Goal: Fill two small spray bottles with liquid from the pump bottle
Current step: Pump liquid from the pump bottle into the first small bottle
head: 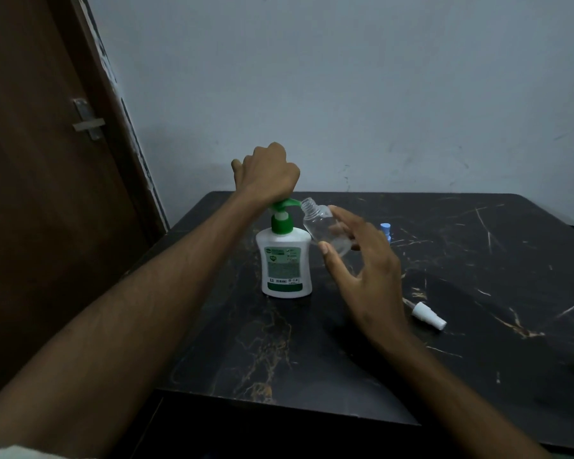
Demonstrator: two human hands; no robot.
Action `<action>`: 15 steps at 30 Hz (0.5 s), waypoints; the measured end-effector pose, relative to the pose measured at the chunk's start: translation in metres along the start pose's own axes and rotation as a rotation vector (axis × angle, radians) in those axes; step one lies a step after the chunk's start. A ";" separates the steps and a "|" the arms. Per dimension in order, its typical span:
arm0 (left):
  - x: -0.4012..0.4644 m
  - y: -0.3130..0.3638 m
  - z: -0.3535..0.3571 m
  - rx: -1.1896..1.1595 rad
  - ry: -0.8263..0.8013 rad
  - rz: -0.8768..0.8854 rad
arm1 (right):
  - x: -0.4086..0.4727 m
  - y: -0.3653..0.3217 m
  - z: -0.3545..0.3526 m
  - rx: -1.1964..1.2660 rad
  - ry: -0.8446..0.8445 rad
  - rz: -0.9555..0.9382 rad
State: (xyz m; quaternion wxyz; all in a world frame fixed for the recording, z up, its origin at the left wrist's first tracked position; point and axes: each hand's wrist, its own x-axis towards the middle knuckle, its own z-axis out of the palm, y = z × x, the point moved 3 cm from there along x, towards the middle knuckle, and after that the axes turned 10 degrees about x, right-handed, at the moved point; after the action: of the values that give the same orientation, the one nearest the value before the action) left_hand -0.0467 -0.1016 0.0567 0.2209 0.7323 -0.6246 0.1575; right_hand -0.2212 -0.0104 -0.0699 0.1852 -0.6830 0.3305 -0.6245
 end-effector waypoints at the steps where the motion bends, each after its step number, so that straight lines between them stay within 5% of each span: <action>1: 0.001 0.000 -0.001 0.000 0.004 0.003 | 0.000 0.000 0.000 -0.001 0.001 0.003; 15: -0.002 0.002 -0.007 0.035 0.026 0.022 | 0.001 0.002 0.004 0.002 -0.009 0.000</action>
State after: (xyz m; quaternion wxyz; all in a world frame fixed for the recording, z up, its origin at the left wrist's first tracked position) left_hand -0.0483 -0.0965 0.0616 0.2145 0.7270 -0.6269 0.1803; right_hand -0.2179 -0.0128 -0.0712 0.1873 -0.6858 0.3290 -0.6216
